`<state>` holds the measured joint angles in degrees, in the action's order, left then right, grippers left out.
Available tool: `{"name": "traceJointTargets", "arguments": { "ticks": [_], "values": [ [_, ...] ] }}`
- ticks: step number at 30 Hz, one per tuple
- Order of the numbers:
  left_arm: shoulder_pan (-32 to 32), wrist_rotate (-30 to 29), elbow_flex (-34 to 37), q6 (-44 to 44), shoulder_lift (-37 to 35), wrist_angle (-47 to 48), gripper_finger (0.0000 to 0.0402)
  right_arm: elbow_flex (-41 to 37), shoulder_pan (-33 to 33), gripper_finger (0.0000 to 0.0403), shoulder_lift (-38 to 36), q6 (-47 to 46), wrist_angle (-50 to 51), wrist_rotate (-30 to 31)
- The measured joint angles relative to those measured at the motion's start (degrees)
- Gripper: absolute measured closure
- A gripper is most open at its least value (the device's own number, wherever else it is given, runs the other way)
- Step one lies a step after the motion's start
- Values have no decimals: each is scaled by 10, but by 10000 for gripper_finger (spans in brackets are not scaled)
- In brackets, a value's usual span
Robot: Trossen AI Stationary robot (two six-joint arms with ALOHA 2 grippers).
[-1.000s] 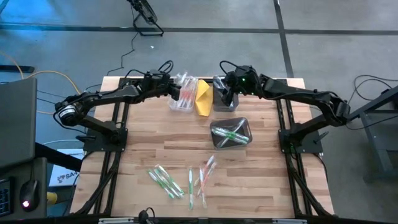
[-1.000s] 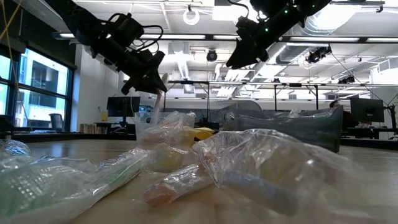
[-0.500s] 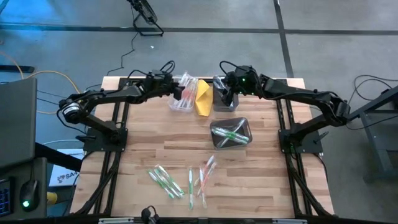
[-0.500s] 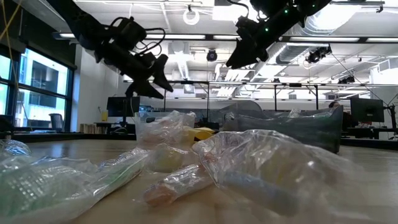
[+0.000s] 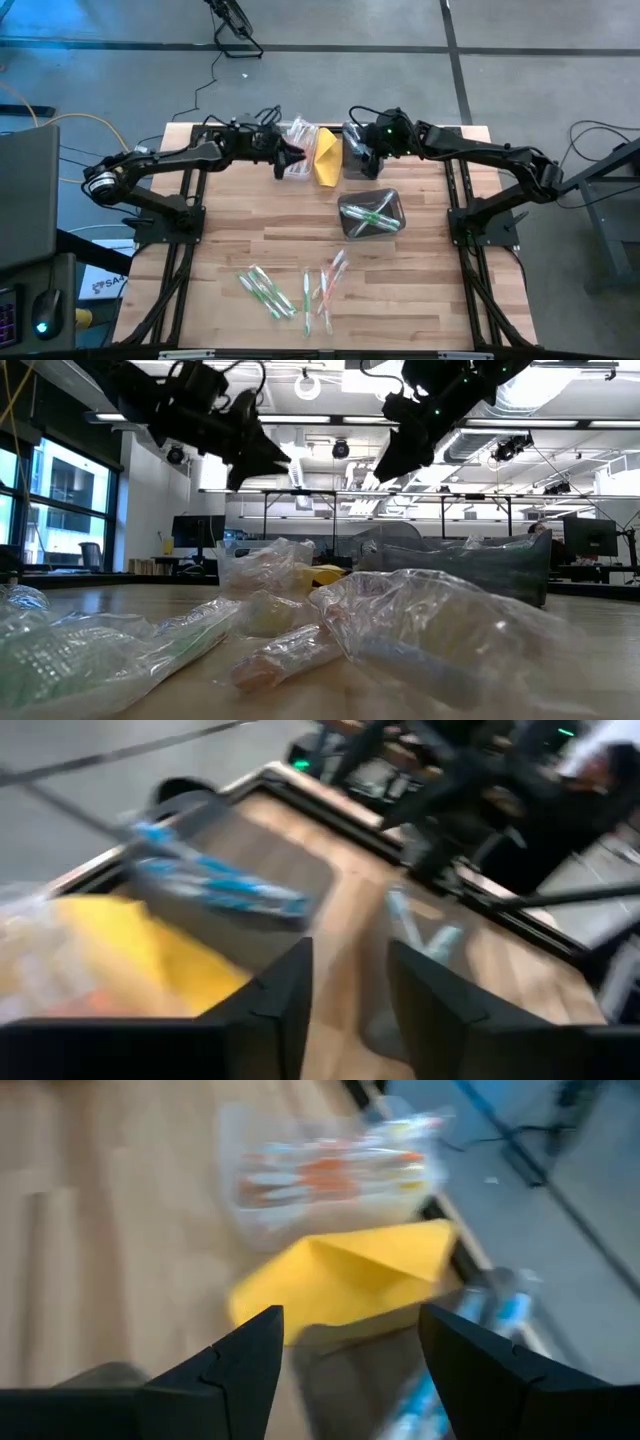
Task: Pick & Place Toothbrushes
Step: Put the green toothbrush into the bottom black transparent bin
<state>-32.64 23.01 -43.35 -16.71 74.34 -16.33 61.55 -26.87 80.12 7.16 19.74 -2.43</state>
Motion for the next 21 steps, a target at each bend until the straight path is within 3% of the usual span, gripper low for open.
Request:
{"name": "traceJointTargets", "arguments": {
  "ticks": [6, 9, 13, 21],
  "values": [
    [66, -35, 0, 45, -8, -3, 344, 0, 25, 178, 0, -27, 2, -107],
    [90, -41, 0, 46, -8, -1, 367, 0, 53, 192, 0, -45, 2, -129],
    [123, -41, 0, 45, -8, 4, 387, 0, 104, 226, 0, -60, 2, -113],
    [212, -42, 0, 45, -8, 38, 401, 0, 213, 305, 0, -77, -6, -23]
  ]
}}
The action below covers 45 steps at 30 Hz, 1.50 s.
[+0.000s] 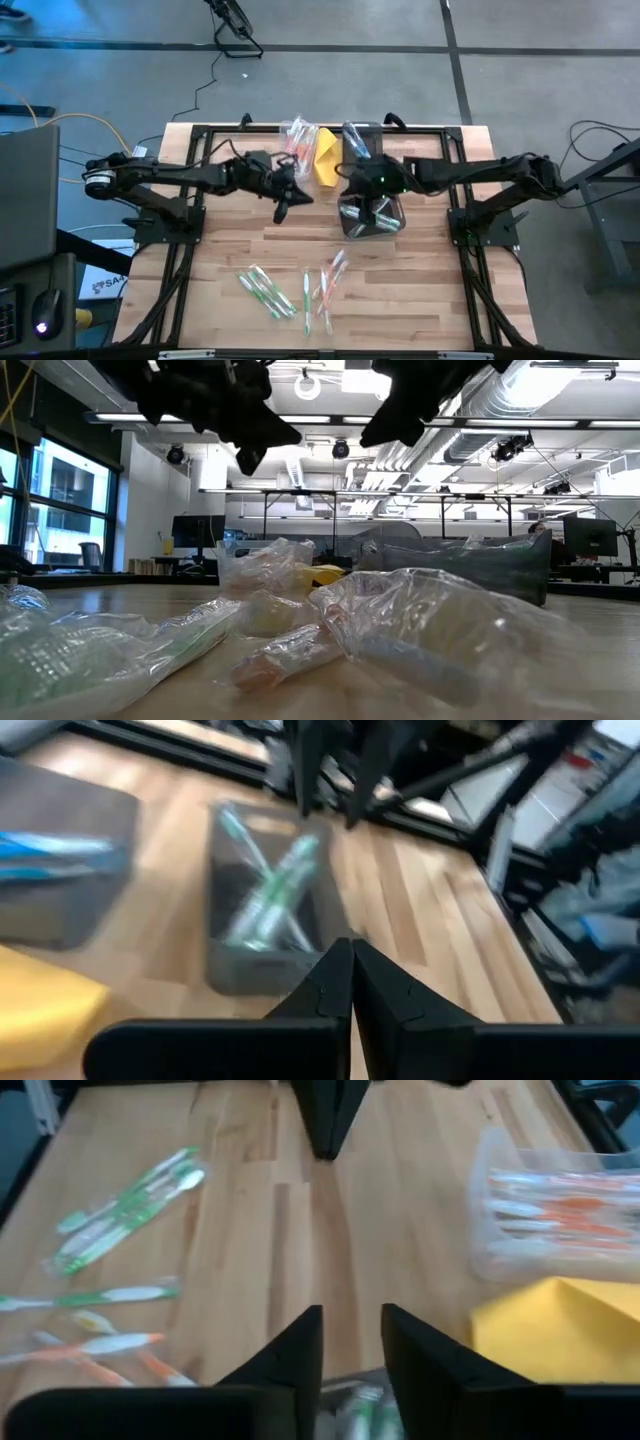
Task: Pick & Place Toothbrushes
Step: Put the green toothbrush into the bottom black transparent bin
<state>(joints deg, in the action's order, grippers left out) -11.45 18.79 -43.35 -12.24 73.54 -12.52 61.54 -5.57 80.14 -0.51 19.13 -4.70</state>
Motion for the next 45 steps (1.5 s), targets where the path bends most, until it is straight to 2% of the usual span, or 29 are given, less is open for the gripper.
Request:
{"name": "traceJointTargets", "arguments": {
  "ticks": [3, 12, 21, 27, 35, 41, 45],
  "values": [
    [39, -29, 0, -2, 0, 12, 401, 0, 30, 328, 0, -31, -9, 15],
    [171, -206, 0, -82, 0, 35, 401, 0, 109, 371, 0, -106, -9, 18],
    [319, -340, 0, -153, 0, 37, 401, 0, 182, 386, 0, -120, -9, 19],
    [397, -413, 0, -169, 0, 60, 401, 0, 225, 388, 0, -163, -9, 79],
    [447, -410, 0, -201, 0, 191, 401, 0, 270, 388, 0, -179, -9, 107],
    [449, -323, 0, -235, 0, 310, 401, 0, 290, 388, 0, -179, -9, 108],
    [449, -309, 0, -244, 4, 344, 401, 0, 294, 388, 0, -179, -9, 108]
  ]
}}
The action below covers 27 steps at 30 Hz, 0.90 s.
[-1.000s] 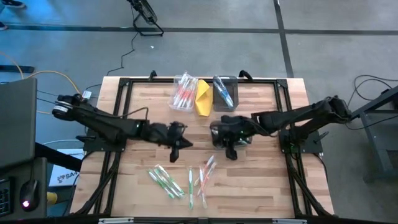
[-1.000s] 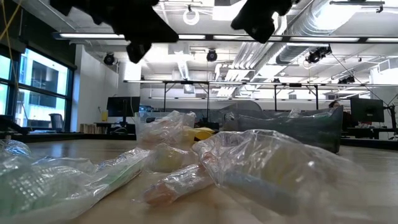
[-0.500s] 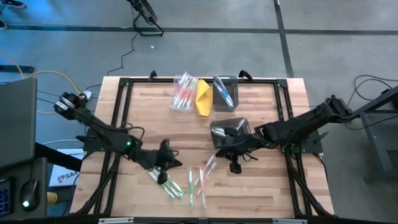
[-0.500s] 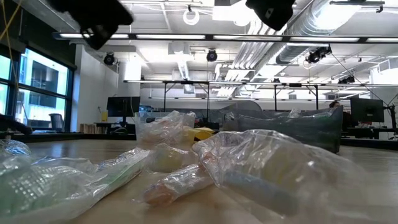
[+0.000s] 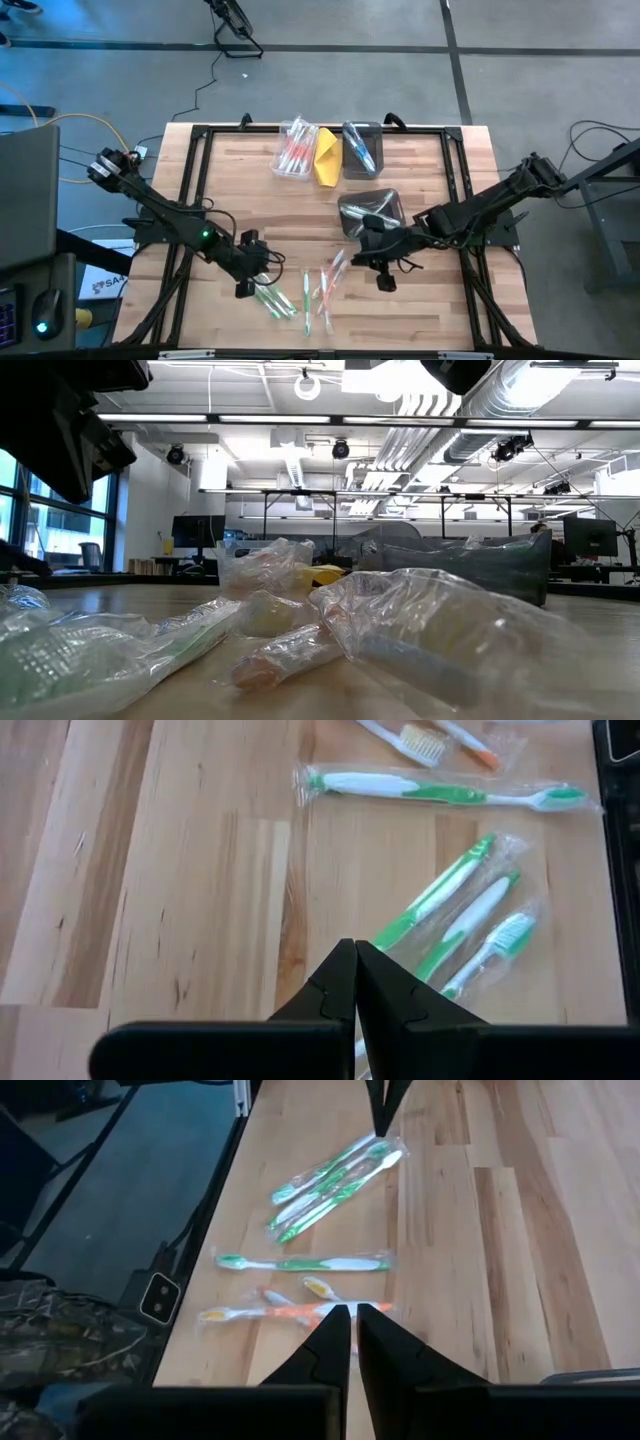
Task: Pick & Place Toothbrushes
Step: Put the green toothbrush into the bottom black transparent bin
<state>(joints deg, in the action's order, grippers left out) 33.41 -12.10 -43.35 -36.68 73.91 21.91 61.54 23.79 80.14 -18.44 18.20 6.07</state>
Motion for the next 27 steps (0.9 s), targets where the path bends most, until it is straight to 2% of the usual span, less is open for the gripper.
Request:
{"name": "traceJointTargets", "arguments": {
  "ticks": [6, 11, 16, 22, 27],
  "values": [
    [0, 6, 0, 10, 4, 2, 385, -7, -5, 388, 0, 0, -6, 0],
    [0, 25, 0, 21, 29, 8, 326, -27, -15, 388, 0, -1, -14, 3],
    [0, 28, 0, 35, 70, -7, 274, -54, -29, 388, 0, -35, -31, 35],
    [0, 54, 0, 36, 114, -59, 263, -61, -33, 388, 0, -43, -33, 45],
    [0, 71, 0, 34, 142, -61, 263, -61, -33, 388, 0, -39, -36, 45]
  ]
}}
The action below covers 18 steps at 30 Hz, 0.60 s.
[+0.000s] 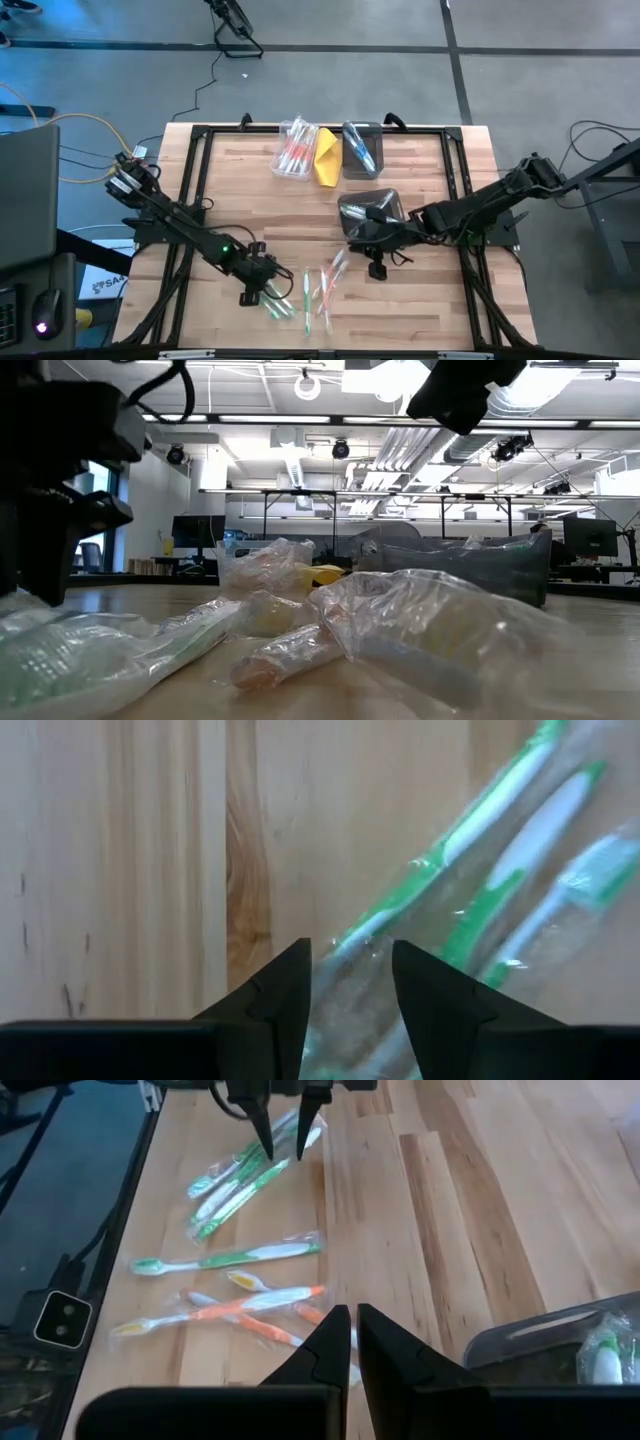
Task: Pick & Place Toothbrushes
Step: Put the green toothbrush into the bottom black transparent bin
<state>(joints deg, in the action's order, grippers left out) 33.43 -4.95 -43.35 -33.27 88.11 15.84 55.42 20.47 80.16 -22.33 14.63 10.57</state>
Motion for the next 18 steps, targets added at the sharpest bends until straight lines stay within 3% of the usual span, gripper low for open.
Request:
{"name": "traceJointTargets", "arguments": {
  "ticks": [10, 18],
  "values": [
    [0, -34, -2, -1, 26, 2, 272, 0, 0, 388, 0, 29, 1, 0],
    [0, -61, -1, -1, 27, 7, 381, 0, 0, 388, 0, 103, 1, 0]
  ]
}}
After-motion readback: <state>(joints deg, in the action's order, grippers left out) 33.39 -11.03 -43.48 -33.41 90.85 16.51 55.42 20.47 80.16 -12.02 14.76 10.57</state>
